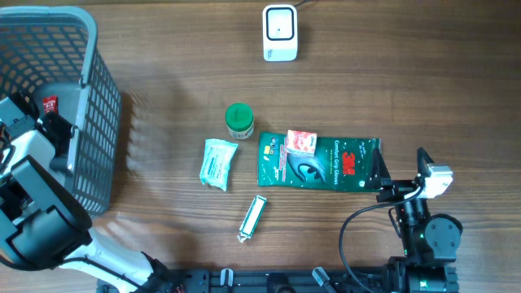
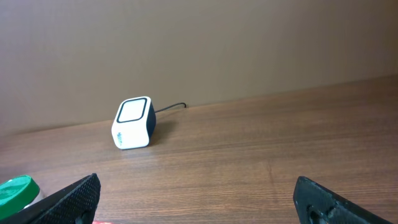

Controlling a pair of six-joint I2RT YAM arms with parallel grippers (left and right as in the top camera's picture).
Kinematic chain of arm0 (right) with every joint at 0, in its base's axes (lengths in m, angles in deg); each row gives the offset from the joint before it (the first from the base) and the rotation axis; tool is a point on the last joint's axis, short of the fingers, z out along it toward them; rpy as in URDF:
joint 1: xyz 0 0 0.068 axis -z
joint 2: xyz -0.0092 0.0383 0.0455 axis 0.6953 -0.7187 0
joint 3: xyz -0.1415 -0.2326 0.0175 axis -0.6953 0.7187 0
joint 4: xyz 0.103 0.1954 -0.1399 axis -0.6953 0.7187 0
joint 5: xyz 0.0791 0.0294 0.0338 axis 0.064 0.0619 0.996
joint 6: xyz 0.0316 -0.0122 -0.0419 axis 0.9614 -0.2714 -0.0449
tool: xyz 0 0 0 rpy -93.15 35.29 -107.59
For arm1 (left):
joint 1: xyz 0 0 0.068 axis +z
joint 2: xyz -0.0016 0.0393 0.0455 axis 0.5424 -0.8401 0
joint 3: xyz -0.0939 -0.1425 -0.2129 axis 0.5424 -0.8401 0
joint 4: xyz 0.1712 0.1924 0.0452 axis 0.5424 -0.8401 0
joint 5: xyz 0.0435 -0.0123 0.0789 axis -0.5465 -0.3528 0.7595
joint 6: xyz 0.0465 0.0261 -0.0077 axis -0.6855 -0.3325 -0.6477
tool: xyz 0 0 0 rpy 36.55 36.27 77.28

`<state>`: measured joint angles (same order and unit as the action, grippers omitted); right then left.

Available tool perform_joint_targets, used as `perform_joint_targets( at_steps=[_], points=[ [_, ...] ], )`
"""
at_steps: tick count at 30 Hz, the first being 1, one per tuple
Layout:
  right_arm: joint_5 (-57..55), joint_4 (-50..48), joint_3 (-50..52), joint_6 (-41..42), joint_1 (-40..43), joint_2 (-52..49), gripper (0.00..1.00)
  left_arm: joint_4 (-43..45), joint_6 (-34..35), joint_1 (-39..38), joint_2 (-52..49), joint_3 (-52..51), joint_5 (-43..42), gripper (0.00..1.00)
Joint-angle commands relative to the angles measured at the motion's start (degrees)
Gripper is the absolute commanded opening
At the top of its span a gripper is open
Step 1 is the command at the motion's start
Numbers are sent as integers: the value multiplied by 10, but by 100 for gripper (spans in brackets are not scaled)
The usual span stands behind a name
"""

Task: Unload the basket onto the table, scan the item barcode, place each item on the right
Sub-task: 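Reach the left gripper into the basket and grasp the red Nescafe stick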

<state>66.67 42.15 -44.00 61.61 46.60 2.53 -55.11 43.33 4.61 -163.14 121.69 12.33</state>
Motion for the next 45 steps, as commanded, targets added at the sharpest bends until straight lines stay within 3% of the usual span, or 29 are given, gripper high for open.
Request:
perform_joint_targets(
  at_steps=[1,4,7,8,15,24,30,33,34,35,38,45],
  points=[
    [-8,-2,1,7,-1,3,100,-15,-48,-1,-45,-8,-11,72],
    [-8,-2,1,7,-1,3,100,-20,-48,-2,-50,-8,-12,50],
    [-8,-2,1,7,-1,3,100,-20,-47,-8,-50,-8,-12,7],
    [-8,-2,1,7,-1,3,100,-20,-47,-10,-50,-8,-12,4],
    [-8,-2,1,7,-1,3,100,-22,-44,-41,15,-7,-11,4],
    [-8,-2,1,7,-1,3,100,-79,41,-51,300,-7,-24,4],
    [-8,-2,1,7,-1,3,100,-132,97,-64,494,-7,-191,4],
    [-8,-2,1,7,-1,3,100,-137,109,-94,529,-7,-130,4],
    [-8,-2,1,7,-1,3,100,-145,145,-97,528,-7,-75,6],
    [-8,-2,1,7,-1,3,100,-159,185,-95,518,-7,-20,22],
    [-8,-2,1,7,-1,3,100,-167,187,-85,461,-7,2,100],
    [-8,-2,1,7,-1,3,100,-128,259,-48,337,-7,-30,100]
  ],
)
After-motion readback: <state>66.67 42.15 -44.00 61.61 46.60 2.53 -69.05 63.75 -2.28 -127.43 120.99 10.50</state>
